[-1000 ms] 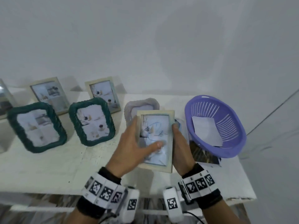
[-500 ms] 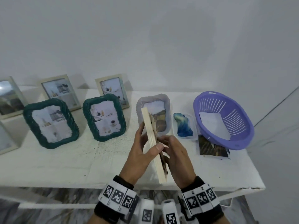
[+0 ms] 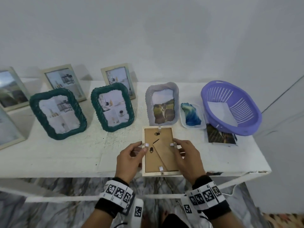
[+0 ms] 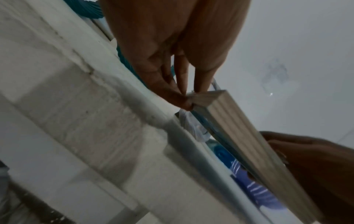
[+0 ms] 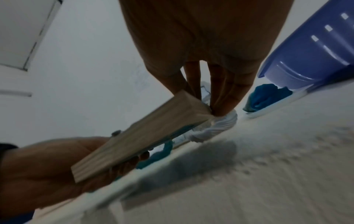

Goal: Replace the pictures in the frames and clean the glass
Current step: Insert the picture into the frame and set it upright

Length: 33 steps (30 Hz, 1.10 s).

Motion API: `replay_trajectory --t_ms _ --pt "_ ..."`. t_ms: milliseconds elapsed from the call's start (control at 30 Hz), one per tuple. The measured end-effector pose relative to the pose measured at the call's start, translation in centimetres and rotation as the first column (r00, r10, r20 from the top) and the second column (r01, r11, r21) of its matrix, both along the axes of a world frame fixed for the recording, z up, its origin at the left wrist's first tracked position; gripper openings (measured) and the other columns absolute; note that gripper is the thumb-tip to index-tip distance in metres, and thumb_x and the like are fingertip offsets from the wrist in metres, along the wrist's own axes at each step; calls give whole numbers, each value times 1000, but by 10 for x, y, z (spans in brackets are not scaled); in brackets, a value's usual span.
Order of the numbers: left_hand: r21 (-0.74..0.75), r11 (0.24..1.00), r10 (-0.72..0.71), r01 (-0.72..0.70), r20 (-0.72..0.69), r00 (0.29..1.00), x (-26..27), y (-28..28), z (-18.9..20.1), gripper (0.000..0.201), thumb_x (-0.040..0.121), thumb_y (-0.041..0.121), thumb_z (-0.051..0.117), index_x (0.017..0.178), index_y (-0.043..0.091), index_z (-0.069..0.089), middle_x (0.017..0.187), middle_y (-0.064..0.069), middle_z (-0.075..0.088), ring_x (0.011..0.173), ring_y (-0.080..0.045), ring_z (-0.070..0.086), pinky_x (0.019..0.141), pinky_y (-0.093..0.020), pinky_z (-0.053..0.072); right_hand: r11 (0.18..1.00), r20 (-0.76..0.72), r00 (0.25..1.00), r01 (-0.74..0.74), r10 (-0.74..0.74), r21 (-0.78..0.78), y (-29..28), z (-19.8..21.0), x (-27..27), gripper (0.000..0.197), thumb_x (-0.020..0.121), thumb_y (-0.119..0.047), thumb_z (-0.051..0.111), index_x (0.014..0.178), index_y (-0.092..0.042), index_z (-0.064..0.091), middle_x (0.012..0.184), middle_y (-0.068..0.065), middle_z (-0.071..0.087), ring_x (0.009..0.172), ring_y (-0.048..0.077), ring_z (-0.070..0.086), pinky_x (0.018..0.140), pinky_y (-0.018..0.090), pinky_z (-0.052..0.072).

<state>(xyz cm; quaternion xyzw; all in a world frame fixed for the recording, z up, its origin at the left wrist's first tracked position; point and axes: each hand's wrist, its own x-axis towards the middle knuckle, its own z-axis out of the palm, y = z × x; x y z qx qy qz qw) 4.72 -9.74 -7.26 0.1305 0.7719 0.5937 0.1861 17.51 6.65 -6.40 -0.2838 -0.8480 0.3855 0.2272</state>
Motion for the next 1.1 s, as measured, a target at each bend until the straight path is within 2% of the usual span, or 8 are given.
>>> replay_trajectory --t_ms 100,200,367,467,567,733,967,1100 --pt "-152 988 -39 23 -103 994 1 7 -16 26 85 25 76 109 14 74 85 4 72 79 -9 67 64 -7 47 995 114 993 -13 2 97 6 -17 -1 31 92 -16 60 123 -15 63 109 4 61 87 16 60 80 29 53" --pt "-259 965 -97 35 -234 967 3 15 -24 27 86 25 75 109 10 75 84 -1 68 76 -13 62 73 -18 48 992 190 981 -60 38 110 12 -25 0 35 90 -15 60 125 -14 62 108 8 59 89 20 59 83 34 52" --pt "-280 959 -115 38 -265 957 2 26 -26 25 84 24 77 105 10 76 83 -3 68 77 -21 65 80 -36 55 984 286 954 -125 86 124 23 -23 -4 28 87 -18 63 115 -14 65 105 7 49 79 20 53 76 26 43" --pt "-279 960 -106 30 -261 959 3 29 -24 26 85 24 76 107 10 75 83 -1 67 79 -20 65 82 -35 54 982 310 943 -161 123 102 30 -19 -8 15 86 -23 64 98 -13 63 97 2 43 70 18 49 70 22 39" --pt "-286 958 -106 26 -268 958 3 29 -24 26 86 25 75 107 10 75 84 2 66 78 -17 63 81 -30 52 974 347 916 -226 202 30 41 -14 -9 15 87 -25 65 92 -12 60 98 2 42 71 16 49 69 20 39" --pt "-288 957 -102 15 -289 952 4 29 -24 25 86 24 76 107 10 75 85 0 68 78 -16 62 81 -31 52 940 368 872 -339 323 -20 57 -10 -10 10 89 -20 63 96 -14 60 99 3 45 69 12 49 72 23 45" --pt "-289 957 -100 11 -296 950 5 30 -27 26 85 26 77 106 11 75 84 2 69 76 -13 63 79 -32 54 951 309 900 -298 308 -81 57 -11 -6 30 85 -12 58 111 -18 46 101 3 46 71 15 50 70 33 48" --pt "-337 941 -93 -22 -320 943 6 34 -25 21 84 27 76 100 13 72 83 2 67 76 -16 62 76 -31 51 949 267 911 -295 315 -114 56 -13 -4 33 87 -10 56 116 -20 44 100 0 45 70 13 50 68 28 47"
